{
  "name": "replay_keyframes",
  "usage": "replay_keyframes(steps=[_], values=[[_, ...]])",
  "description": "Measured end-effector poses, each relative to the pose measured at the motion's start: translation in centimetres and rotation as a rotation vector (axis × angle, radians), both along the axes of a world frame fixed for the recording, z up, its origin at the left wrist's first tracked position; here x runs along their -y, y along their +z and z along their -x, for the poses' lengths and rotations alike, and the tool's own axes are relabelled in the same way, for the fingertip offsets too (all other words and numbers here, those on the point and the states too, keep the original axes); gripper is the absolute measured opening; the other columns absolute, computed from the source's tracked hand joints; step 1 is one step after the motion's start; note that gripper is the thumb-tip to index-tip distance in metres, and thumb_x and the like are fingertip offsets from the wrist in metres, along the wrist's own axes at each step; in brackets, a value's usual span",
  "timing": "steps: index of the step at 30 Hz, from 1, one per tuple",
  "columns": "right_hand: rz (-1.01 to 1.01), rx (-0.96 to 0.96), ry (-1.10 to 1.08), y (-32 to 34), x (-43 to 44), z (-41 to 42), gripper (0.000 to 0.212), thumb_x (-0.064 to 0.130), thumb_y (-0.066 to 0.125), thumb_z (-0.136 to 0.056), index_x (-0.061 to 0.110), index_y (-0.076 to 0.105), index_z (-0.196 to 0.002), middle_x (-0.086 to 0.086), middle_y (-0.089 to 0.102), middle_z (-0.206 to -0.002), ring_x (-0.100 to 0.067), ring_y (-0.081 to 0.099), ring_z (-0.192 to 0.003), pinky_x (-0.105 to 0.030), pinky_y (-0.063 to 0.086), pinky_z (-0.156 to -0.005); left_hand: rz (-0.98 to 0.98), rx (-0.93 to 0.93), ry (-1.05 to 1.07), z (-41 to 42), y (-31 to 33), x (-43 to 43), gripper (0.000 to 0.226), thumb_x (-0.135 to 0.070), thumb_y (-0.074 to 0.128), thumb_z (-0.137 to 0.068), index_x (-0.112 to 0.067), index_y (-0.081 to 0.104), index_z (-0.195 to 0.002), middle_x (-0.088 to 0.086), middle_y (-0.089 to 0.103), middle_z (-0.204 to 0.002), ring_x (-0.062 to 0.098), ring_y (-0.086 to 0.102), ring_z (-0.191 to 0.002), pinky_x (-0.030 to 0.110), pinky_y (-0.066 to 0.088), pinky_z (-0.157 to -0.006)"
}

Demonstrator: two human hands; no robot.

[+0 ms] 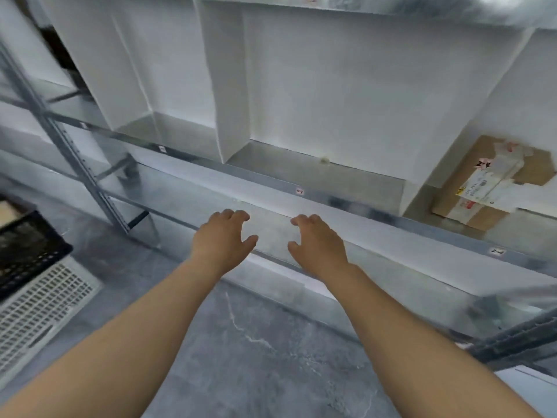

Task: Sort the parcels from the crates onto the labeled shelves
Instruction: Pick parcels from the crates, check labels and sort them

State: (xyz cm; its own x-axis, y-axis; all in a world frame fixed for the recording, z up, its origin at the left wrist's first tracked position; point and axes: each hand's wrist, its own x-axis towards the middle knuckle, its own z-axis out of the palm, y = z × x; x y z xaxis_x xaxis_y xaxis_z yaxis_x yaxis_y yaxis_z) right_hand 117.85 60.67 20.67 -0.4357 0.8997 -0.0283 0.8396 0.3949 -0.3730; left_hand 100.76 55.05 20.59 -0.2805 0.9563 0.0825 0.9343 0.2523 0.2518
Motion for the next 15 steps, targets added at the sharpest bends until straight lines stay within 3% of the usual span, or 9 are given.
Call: replay_keyframes(steps=[7, 15], values=[[-0.033, 0.052, 0.197, 1.5, 5.4, 15.6, 0.049, 0.028, 0.051, -0.095, 0.021, 0.040, -0.142, -0.006, 0.043, -0.140, -0.026, 0.049, -0.120, -0.032, 0.041, -0.088, -0.038, -0.006, 0.134, 14.3, 1.0, 7.9, 0.051, -0.043, 0.054, -0.092, -0.020, 0.044, -0.137, 0.002, 0.049, -0.135, 0.022, 0.044, -0.124, 0.036, 0.043, -0.091], [-0.027, 0.051, 0.400, 1.8, 11.6, 28.6, 0.050, 0.027, 0.052, -0.093, 0.021, 0.039, -0.141, -0.006, 0.042, -0.139, -0.027, 0.049, -0.118, -0.033, 0.040, -0.088, -0.015, -0.062, 0.305, 25.6, 1.5, 16.9, 0.055, -0.048, 0.053, -0.091, -0.020, 0.043, -0.138, 0.005, 0.050, -0.135, 0.026, 0.044, -0.124, 0.039, 0.040, -0.096]])
